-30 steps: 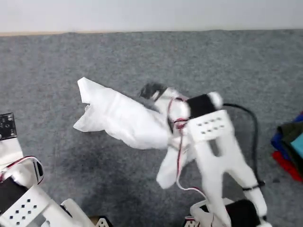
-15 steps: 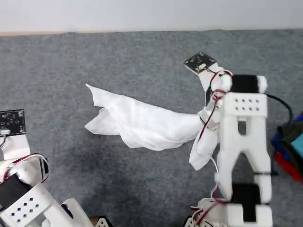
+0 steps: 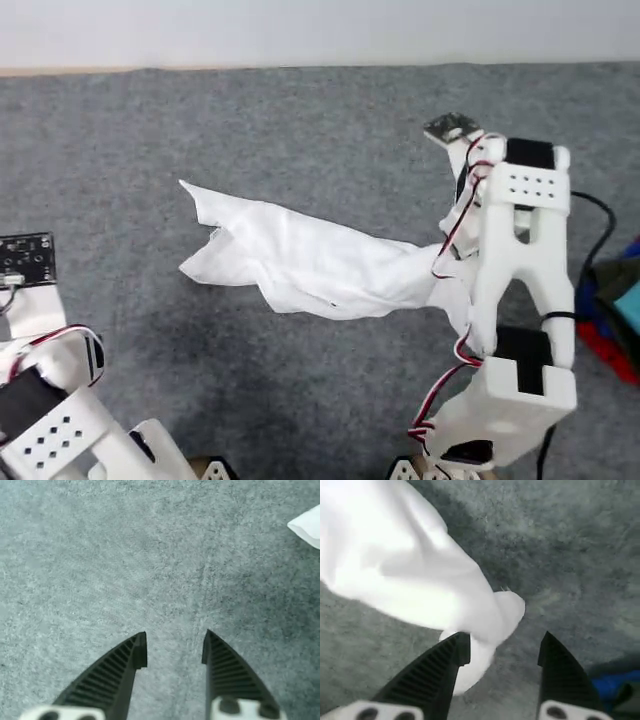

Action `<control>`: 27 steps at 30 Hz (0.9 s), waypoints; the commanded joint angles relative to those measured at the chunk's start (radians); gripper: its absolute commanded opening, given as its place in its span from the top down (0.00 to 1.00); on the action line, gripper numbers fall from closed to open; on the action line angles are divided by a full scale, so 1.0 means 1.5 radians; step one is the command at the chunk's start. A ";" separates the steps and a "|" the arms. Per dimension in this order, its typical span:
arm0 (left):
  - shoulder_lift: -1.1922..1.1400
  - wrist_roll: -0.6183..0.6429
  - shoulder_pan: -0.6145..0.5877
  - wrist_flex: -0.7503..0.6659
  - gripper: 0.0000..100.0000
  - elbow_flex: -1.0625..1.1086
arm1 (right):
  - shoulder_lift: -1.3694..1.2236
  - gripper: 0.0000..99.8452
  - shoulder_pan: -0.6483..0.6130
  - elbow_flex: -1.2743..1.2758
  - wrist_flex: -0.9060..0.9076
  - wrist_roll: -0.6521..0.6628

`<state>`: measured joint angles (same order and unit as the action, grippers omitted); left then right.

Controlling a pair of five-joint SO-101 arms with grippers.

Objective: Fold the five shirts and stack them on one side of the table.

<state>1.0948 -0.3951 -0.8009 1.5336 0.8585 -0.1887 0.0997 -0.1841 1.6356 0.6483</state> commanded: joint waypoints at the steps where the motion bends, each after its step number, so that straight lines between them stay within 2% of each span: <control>1: 0.008 -0.001 0.017 -0.029 0.81 0.019 | 0.053 0.77 0.005 -0.104 0.057 0.034; 5: 0.008 -0.001 0.052 -0.033 0.81 0.031 | 0.087 0.77 -0.004 -0.154 0.103 0.053; 8: 0.008 -0.001 0.074 -0.033 0.81 0.030 | 0.128 0.77 -0.042 -0.133 0.104 0.052; 12: 0.008 0.006 0.090 -0.035 0.81 0.028 | 0.156 0.77 -0.138 -0.056 0.103 0.053; 16: 0.008 0.061 0.088 -0.057 0.81 0.029 | 0.155 0.77 -0.236 0.014 0.101 0.050; 23: 0.008 0.069 0.034 -0.060 0.81 0.029 | 0.104 0.77 -0.366 0.079 0.061 0.049; 27: 0.008 0.069 -0.005 -0.088 0.81 0.034 | 0.037 0.77 -0.408 0.080 0.021 0.049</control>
<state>1.0948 -0.3000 -0.7748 1.4385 0.9168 -0.0982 -0.4741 -0.0614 1.7077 0.7188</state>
